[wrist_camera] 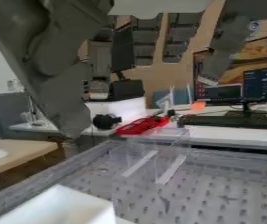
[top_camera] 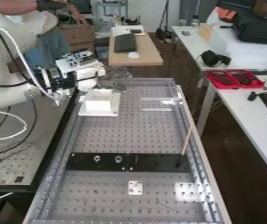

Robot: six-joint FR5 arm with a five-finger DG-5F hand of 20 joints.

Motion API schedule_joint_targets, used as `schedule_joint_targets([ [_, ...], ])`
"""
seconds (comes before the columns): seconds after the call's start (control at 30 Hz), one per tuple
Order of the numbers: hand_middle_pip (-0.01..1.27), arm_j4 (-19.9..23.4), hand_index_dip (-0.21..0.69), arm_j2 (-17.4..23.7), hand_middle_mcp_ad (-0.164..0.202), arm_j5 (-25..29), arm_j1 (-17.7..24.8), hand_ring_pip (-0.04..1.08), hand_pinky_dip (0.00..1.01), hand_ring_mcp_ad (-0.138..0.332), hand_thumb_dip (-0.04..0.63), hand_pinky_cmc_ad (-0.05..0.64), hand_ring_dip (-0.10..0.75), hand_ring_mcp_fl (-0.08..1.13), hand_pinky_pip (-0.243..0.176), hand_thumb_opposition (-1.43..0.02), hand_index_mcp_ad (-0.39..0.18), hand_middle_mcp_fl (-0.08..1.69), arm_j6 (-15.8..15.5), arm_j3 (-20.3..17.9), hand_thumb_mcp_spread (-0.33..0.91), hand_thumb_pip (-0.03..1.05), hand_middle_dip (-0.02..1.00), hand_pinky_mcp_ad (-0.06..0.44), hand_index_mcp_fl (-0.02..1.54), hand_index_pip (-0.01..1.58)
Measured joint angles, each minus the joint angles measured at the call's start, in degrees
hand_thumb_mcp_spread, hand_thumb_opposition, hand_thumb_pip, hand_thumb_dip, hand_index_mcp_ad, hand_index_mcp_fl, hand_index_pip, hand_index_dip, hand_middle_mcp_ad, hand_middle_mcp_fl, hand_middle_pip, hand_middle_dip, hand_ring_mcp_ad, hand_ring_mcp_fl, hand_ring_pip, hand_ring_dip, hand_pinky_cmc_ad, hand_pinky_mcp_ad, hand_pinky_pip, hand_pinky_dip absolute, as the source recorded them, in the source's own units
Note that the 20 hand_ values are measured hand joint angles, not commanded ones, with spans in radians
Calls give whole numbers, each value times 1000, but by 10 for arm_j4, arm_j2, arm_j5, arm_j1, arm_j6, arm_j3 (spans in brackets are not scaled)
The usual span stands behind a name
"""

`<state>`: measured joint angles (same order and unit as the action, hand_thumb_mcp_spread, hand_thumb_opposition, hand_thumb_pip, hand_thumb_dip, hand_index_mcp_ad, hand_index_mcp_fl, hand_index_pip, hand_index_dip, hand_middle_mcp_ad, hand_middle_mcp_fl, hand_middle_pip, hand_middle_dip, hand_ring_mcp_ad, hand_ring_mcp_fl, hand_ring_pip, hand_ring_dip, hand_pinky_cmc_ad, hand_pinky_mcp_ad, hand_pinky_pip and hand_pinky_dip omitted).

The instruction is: Grab the smaller nut and place it in the white container

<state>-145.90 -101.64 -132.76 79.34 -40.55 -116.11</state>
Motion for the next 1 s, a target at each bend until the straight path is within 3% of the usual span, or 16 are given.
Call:
schedule_joint_targets([
  [0.1, 131, -35, -120, 35, 52, 16, -18, 87, 614, 84, 190, 333, 86, 2, -91, -819, -223, -10, 19, 22, 284, 782, 220, 265, 5, 883],
  [0.23, 127, -80, -94, 77, 51, 59, -35, 86, 634, 98, 188, 333, 86, 0, -94, -791, -213, -9, 35, 52, 257, 719, 220, 267, 58, 480],
  [0.33, 127, -117, -44, 104, 52, 109, -44, 80, 635, 98, 190, 340, 86, 0, -96, -792, -188, -9, 41, 76, 243, 681, 220, 276, 87, 304],
  [0.53, 127, -172, 45, 127, 52, 217, -49, 80, 637, 113, 175, 340, 86, 0, -96, -778, -173, -9, 42, 108, 197, 663, 220, 314, 124, 176],
  [0.7, 131, -199, 93, 136, 54, 305, -47, 80, 632, 129, 173, 346, 86, 0, -103, -778, -169, 19, 49, 122, 176, 660, 220, 314, 124, 129],
  [1.0, 131, -229, 154, 138, 54, 352, -41, 80, 632, 133, 159, 368, 86, 0, -105, -778, -169, 17, 29, 131, 176, 651, 220, 314, 138, 101],
])
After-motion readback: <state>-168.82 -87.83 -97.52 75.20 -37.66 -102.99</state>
